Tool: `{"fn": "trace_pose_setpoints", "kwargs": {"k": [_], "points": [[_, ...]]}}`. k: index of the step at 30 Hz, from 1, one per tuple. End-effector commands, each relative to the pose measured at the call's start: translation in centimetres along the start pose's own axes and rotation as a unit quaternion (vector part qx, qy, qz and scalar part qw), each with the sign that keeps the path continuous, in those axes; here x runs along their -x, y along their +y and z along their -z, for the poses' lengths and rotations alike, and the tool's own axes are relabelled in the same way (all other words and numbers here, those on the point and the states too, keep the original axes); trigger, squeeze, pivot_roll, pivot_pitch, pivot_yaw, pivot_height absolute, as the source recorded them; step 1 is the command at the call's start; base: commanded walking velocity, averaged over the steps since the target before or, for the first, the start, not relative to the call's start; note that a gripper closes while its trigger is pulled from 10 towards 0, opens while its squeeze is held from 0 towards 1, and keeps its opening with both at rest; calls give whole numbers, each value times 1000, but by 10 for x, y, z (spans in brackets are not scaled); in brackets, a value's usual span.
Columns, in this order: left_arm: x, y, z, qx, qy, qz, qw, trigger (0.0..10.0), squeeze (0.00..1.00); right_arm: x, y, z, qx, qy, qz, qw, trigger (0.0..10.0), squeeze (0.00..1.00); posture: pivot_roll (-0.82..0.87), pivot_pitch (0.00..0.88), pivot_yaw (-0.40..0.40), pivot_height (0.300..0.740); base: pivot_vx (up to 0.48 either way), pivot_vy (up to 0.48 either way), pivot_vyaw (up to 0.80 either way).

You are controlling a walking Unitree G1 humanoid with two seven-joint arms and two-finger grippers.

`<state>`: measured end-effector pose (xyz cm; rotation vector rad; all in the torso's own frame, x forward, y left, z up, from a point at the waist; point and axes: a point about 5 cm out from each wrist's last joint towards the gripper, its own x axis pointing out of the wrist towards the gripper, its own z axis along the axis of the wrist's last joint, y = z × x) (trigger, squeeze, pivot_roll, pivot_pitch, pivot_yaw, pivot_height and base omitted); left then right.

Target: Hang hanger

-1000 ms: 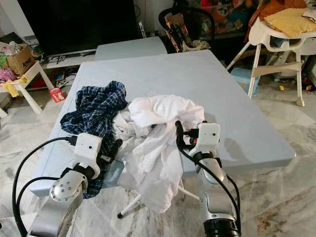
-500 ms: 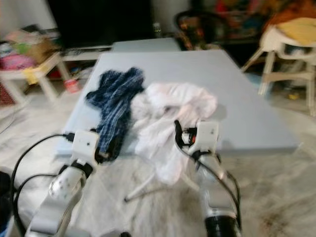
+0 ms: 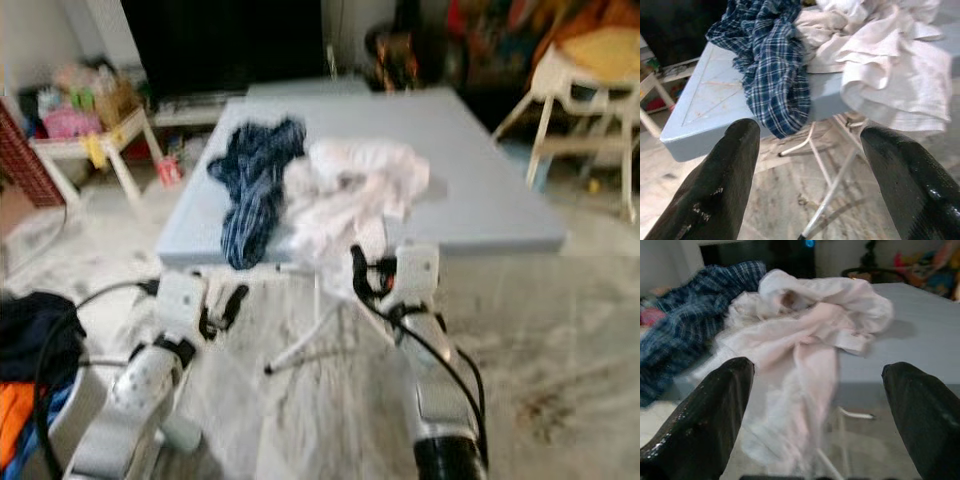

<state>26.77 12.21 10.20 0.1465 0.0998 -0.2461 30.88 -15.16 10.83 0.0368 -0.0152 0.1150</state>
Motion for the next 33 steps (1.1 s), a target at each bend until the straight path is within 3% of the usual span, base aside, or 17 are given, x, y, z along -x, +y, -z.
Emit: {"fn": "trace_pose_setpoints", "kwargs": {"k": [1, 19, 33], "points": [[-1, 5, -3, -9, -5, -8, 1000, 10000, 0, -3, 6, -3, -2, -2, -12, 1000, 10000, 0, -2, 0, 47, 740, 0, 0, 0], [-1, 4, -1, -6, -6, -16, 1000, 10000, 0, -9, 8, -7, 4, -6, -23, 1000, 10000, 0, -4, 0, 34, 740, 0, 0, 0], [-3, 0, -1, -4, -8, -11, 1000, 10000, 0, -8, 7, -7, 7, -6, -23, 1000, 10000, 0, -16, 0, 33, 740, -208, 0, 0]]}}
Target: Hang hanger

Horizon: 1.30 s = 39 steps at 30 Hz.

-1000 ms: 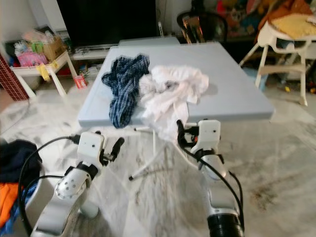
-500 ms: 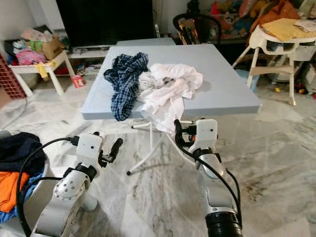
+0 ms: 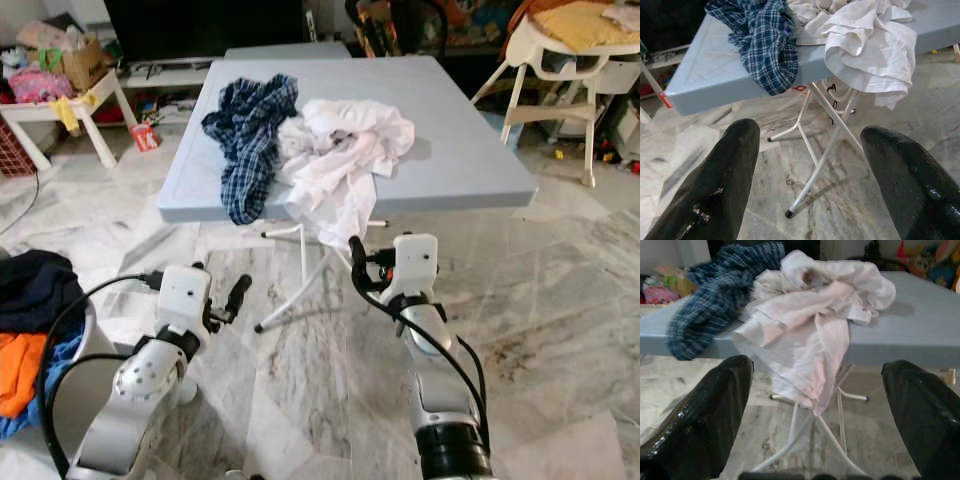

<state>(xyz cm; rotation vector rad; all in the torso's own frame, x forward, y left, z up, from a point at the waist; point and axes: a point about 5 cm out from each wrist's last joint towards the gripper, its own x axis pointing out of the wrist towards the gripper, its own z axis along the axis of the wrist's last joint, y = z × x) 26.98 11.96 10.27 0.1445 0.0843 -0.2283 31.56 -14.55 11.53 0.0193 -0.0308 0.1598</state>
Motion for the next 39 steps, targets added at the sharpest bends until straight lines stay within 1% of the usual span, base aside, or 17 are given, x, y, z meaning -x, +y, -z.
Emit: {"fn": "trace_pose_setpoints", "kwargs": {"k": [1, 16, 19, 23, 25, 26, 27, 28, 31, 32, 35, 39], "points": [[-1, 2, 0, -5, 0, -2, 1000, 10000, 0, -1, 1, -1, -2, 0, -1, 1000, 10000, 0, -16, 0, 34, 740, 0, 0, 0], [-2, 2, 1, -9, -1, 1, 1000, 10000, 0, 0, 2, 0, -6, 1, 2, 1000, 10000, 0, -16, 0, 42, 740, 0, 0, 0], [-2, 2, 1, -3, -2, -3, 1000, 10000, 0, 0, 3, 0, -7, 0, 1, 1000, 10000, 0, -14, 0, 39, 740, 0, 0, 0], [-1, 7, 5, -5, 7, -26, 1000, 10000, 0, 0, 5, -2, -13, -3, -5, 1000, 10000, 0, -9, 0, 35, 740, 0, 0, 0], [0, 14, 9, -2, 13, -53, 998, 10000, 0, 0, 6, -3, -17, -7, -9, 1000, 10000, 0, -8, 0, 34, 740, 0, 0, 0], [2, 22, 14, -2, 22, -83, 996, 10000, 0, -1, 8, -4, -9, -7, -18, 1000, 10000, 0, -7, 0, 32, 740, 0, 0, 0], [3, 25, 16, 0, 25, -95, 995, 10000, 0, -1, 9, -5, -4, -7, -23, 1000, 10000, 0, -6, 0, 29, 740, 0, 0, 0], [4, 28, 18, 4, 28, -109, 994, 10000, 0, -1, 10, -5, 5, -7, -31, 999, 10000, 0, -5, 0, 27, 740, 0, 0, 800], [6, 30, 21, 9, 33, -115, 993, 10000, 0, 0, 12, -3, 6, -5, -37, 999, 10000, 0, -3, 0, 22, 740, 0, 0, 800], [6, 29, 21, 22, 33, -112, 993, 10000, 0, 0, 13, -3, 6, -4, -38, 999, 10000, 0, -3, 0, 18, 740, 0, 0, 800], [6, 27, 20, 24, 30, -109, 993, 10000, 0, 1, 13, -2, 4, -2, -40, 999, 10000, 0, -2, 0, 13, 740, 0, 0, 800], [5, 25, 20, 38, 28, -105, 993, 10000, 0, 0, 14, -2, 6, -1, -45, 999, 10000, 0, -4, 0, 9, 740, 0, 0, 800]]}}
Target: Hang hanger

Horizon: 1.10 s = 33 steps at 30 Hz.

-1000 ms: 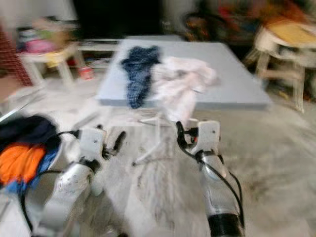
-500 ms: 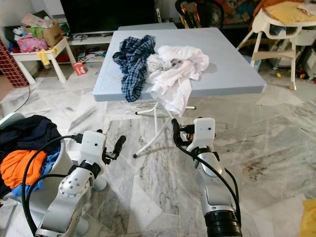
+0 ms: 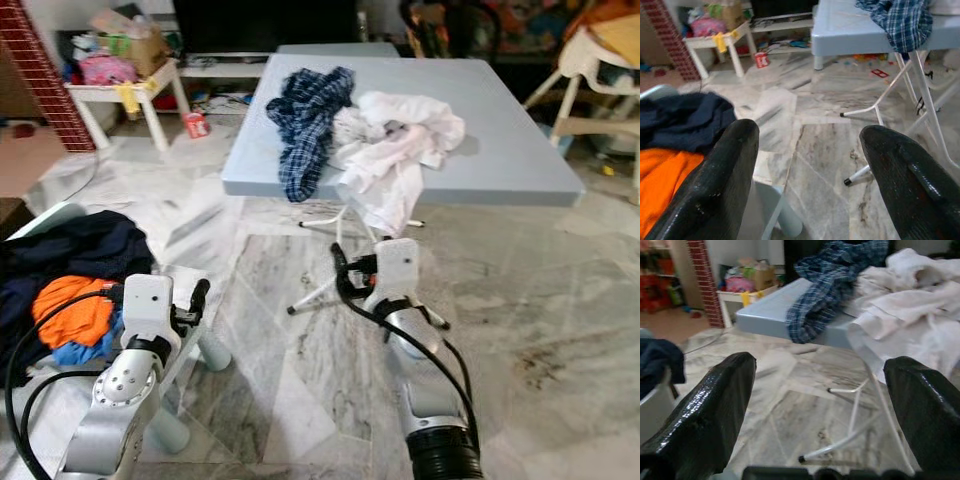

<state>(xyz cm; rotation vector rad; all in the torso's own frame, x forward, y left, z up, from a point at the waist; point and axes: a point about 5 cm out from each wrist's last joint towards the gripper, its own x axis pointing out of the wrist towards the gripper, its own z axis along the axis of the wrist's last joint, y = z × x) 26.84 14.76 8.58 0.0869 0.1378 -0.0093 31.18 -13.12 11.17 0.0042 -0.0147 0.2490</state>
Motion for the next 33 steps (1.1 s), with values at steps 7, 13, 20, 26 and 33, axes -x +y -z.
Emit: {"fn": "trace_pose_setpoints", "kwargs": {"k": [7, 13, 20, 26, 33], "points": [[-1, 1, 0, 22, 3, -1, 1000, 10000, 0, -1, 1, -6, 1, -8, -8, 1000, 10000, 0, -1, 0, 7, 740, 0, 0, 800], [-1, 1, 1, 28, 6, -3, 1000, 10000, 0, -2, 3, -5, 2, -7, -14, 1000, 10000, 0, 1, 0, 5, 740, 0, 0, 800], [-2, 1, 1, 27, 8, -3, 1000, 10000, 0, -3, 4, -6, 0, -7, -17, 1000, 10000, 0, 1, 0, 3, 740, 0, 0, 800], [-2, 0, 1, 25, 9, -3, 1000, 10000, 0, -3, 3, -5, -3, -6, -16, 1000, 10000, 0, 2, 0, 2, 740, 0, 0, 133], [-4, 1, 1, 27, 8, -4, 1000, 10000, 0, -4, 4, -5, -4, -6, -17, 1000, 10000, 0, -2, 0, 6, 740, 0, 0, 0]]}}
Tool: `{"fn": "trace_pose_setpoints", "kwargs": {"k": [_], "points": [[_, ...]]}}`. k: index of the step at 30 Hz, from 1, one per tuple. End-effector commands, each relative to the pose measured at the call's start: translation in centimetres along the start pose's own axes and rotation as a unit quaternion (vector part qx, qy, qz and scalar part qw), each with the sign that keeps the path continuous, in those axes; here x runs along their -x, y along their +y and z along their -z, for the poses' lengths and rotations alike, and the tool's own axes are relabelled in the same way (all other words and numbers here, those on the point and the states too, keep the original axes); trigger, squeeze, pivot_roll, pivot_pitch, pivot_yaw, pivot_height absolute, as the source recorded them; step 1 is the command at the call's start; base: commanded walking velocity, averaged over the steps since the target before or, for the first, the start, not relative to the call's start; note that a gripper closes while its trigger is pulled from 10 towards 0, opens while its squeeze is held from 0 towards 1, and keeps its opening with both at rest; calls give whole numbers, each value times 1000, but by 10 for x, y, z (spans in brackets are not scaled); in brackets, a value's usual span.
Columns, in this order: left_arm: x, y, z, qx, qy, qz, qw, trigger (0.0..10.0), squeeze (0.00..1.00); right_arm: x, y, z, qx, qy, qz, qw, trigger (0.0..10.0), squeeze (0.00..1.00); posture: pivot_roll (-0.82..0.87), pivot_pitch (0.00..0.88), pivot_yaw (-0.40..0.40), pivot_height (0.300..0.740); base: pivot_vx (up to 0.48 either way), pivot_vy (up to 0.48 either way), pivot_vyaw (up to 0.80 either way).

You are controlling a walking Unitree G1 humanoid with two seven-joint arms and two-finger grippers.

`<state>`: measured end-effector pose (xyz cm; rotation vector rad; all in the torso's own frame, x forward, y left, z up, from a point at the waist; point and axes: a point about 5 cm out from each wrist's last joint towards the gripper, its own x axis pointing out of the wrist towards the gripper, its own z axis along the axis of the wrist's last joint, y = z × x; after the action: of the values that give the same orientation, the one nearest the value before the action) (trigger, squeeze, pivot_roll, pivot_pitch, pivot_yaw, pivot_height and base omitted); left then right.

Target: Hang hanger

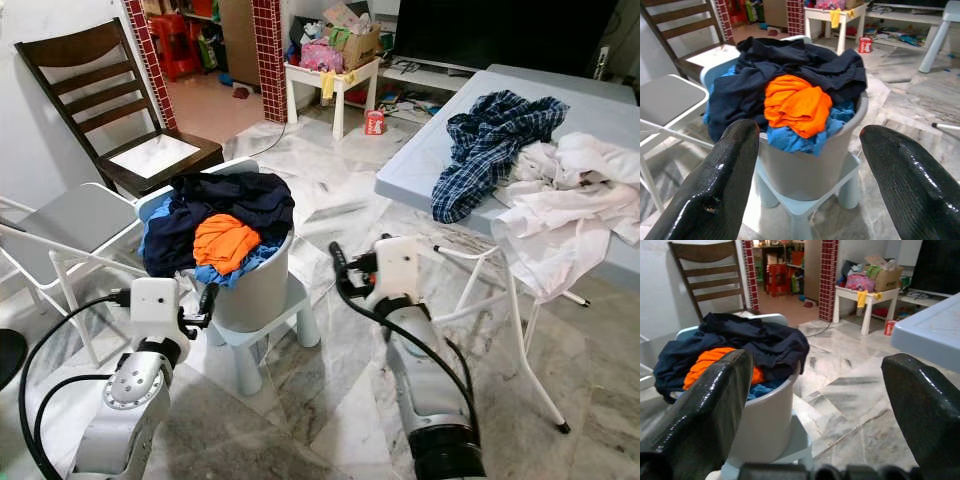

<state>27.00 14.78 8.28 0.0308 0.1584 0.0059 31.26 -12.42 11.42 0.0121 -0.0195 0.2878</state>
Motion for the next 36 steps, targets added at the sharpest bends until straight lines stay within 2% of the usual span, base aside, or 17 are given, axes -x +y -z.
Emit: {"fn": "trace_pose_setpoints", "kwargs": {"k": [1, 12, 22, 24, 36], "points": [[-2, 1, -2, -2, -2, 1, 1000, 10000, 0, -2, -2, -3, 0, -3, 3, 1000, 10000, 0, -2, 0, 8, 740, 0, 0, 0], [-2, 1, -1, -4, 0, -5, 1000, 10000, 0, -1, -2, -4, 1, -4, 1, 1000, 10000, 0, -4, 0, 8, 740, 0, 0, 0], [-2, -2, -5, 5, -16, 21, 1000, 10000, 0, 0, 2, -3, 3, -6, -12, 1000, 10000, 0, 0, 0, 6, 740, 0, 0, 773], [0, -5, -5, 16, -17, 30, 999, 10000, 0, 0, 1, -4, 5, -5, -13, 1000, 10000, 0, -2, 0, -2, 740, 0, 0, 0], [2, -6, -5, 25, -19, 38, 999, 10000, 0, -1, 4, -4, 5, -4, -19, 1000, 10000, 0, 3, 0, -5, 740, 261, 0, 0]]}}
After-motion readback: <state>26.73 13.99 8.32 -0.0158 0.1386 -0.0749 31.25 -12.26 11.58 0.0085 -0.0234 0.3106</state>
